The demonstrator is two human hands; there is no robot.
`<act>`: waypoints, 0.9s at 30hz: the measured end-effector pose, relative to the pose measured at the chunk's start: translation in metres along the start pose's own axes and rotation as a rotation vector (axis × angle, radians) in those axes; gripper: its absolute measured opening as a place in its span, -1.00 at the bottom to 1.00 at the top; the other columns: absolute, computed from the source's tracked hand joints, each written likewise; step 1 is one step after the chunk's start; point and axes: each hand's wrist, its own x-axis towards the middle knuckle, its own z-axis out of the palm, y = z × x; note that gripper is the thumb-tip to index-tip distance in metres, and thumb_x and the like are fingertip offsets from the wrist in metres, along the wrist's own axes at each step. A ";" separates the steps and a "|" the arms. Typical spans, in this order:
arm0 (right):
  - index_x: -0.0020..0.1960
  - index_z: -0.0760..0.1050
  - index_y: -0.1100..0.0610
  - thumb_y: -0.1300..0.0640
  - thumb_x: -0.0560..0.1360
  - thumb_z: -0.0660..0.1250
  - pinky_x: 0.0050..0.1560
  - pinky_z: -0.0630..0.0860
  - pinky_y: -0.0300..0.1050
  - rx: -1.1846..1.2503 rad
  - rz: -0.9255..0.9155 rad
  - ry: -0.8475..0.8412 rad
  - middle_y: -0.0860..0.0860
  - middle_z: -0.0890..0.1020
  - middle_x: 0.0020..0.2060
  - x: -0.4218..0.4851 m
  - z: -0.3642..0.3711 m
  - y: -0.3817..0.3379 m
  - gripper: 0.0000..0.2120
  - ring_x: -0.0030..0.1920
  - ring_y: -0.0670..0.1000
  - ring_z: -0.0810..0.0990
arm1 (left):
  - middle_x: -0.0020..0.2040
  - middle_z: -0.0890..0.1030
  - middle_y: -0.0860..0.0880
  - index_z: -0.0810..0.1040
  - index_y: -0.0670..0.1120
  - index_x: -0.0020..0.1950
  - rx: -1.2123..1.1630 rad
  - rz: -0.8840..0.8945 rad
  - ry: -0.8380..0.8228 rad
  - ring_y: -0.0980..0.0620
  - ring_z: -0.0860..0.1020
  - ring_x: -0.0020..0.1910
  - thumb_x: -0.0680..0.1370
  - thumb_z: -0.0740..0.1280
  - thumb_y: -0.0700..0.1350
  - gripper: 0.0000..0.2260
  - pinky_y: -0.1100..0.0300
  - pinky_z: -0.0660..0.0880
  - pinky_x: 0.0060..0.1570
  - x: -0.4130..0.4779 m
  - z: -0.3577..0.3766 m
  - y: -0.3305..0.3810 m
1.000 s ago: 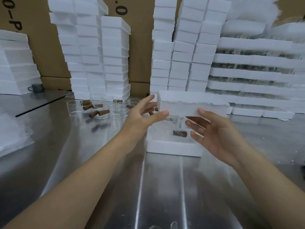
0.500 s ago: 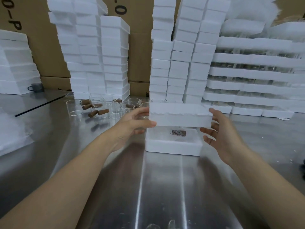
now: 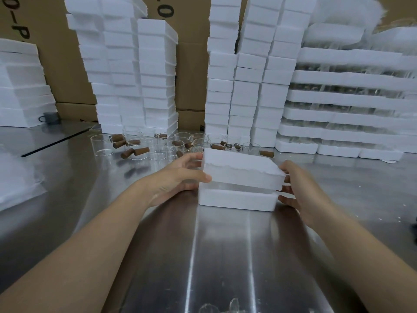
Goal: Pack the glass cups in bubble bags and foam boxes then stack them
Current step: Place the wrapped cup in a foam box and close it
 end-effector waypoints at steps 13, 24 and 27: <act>-0.06 0.56 0.09 0.07 0.52 0.30 -0.13 0.55 -0.07 -0.017 -0.018 0.004 0.00 0.63 -0.20 0.000 0.001 -0.003 -0.89 -0.19 0.05 0.62 | 0.45 0.62 -0.06 0.48 -0.08 0.54 0.029 -0.060 -0.090 -0.06 0.61 0.42 0.40 0.57 -0.30 -0.29 -0.09 0.51 0.46 -0.005 -0.014 0.002; -0.07 0.58 0.05 -0.02 0.44 0.30 0.00 0.56 0.02 -0.059 -0.084 0.035 -0.11 0.62 -0.29 0.007 0.001 0.004 -0.82 -0.15 0.03 0.61 | 0.45 0.62 -0.05 0.48 -0.04 0.56 0.119 -0.094 -0.088 -0.05 0.63 0.38 0.48 0.53 -0.43 -0.31 -0.06 0.50 0.47 -0.007 -0.014 0.004; -0.12 0.53 0.04 -0.05 0.40 0.30 -0.03 0.56 0.03 -0.069 -0.056 0.022 -0.13 0.62 -0.36 0.007 0.001 0.005 -0.83 -0.19 0.03 0.61 | 0.43 0.65 -0.05 0.49 -0.07 0.55 0.125 -0.093 -0.100 -0.04 0.63 0.39 0.53 0.48 -0.43 -0.37 -0.05 0.50 0.48 -0.009 -0.012 0.006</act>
